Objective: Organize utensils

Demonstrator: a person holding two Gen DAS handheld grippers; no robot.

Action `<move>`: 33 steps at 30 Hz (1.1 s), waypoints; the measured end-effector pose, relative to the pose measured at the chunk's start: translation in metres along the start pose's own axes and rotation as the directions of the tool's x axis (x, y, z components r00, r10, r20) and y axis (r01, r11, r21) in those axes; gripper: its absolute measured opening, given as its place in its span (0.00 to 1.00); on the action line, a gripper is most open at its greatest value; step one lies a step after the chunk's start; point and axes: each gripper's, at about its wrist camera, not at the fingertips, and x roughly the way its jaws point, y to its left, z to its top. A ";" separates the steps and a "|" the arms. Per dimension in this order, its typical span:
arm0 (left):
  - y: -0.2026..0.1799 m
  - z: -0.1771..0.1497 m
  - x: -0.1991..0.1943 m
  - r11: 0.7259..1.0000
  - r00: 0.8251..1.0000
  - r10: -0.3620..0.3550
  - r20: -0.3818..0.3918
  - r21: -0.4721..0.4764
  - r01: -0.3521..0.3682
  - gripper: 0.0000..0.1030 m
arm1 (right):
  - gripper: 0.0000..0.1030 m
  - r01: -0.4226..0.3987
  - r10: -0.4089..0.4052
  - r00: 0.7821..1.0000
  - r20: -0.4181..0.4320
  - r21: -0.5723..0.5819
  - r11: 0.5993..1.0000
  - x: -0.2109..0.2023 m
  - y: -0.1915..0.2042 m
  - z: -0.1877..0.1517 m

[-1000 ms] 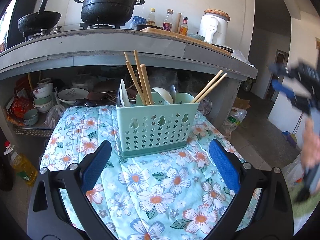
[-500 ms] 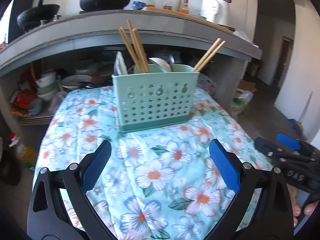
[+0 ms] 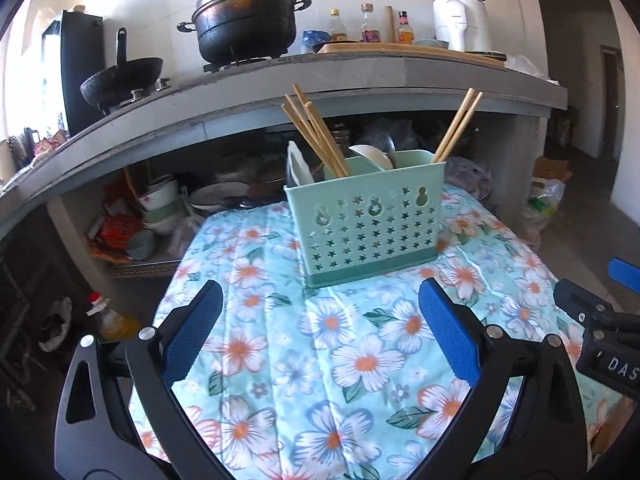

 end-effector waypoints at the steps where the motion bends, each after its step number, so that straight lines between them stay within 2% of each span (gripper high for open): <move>1: 0.001 0.002 0.000 1.000 1.000 -0.007 -0.007 0.005 0.007 0.92 | 0.83 0.001 -0.001 1.000 0.000 -0.003 1.000 0.000 0.001 0.000; 6: 0.006 0.005 0.000 1.000 1.000 0.009 -0.028 -0.013 -0.010 0.92 | 0.83 0.014 -0.014 1.000 0.007 -0.029 0.999 -0.002 0.008 0.002; 11: 0.019 0.007 0.001 0.992 0.994 0.104 -0.030 -0.070 -0.106 0.92 | 0.83 0.027 -0.027 1.000 0.015 -0.046 0.999 -0.003 0.011 0.004; 15: 0.028 0.006 0.006 0.982 0.986 0.152 -0.061 -0.100 -0.158 0.92 | 0.83 0.042 -0.041 0.999 0.023 -0.051 0.998 -0.004 0.010 0.007; 19: 0.036 0.005 0.005 0.975 0.981 0.186 -0.061 -0.108 -0.192 0.92 | 0.83 0.066 -0.064 0.997 0.045 -0.052 0.996 -0.007 0.005 0.011; 33: 0.034 0.009 -0.004 0.975 0.979 0.200 -0.033 -0.095 -0.203 0.92 | 0.83 0.059 -0.055 0.995 0.084 -0.049 0.997 -0.014 -0.002 0.025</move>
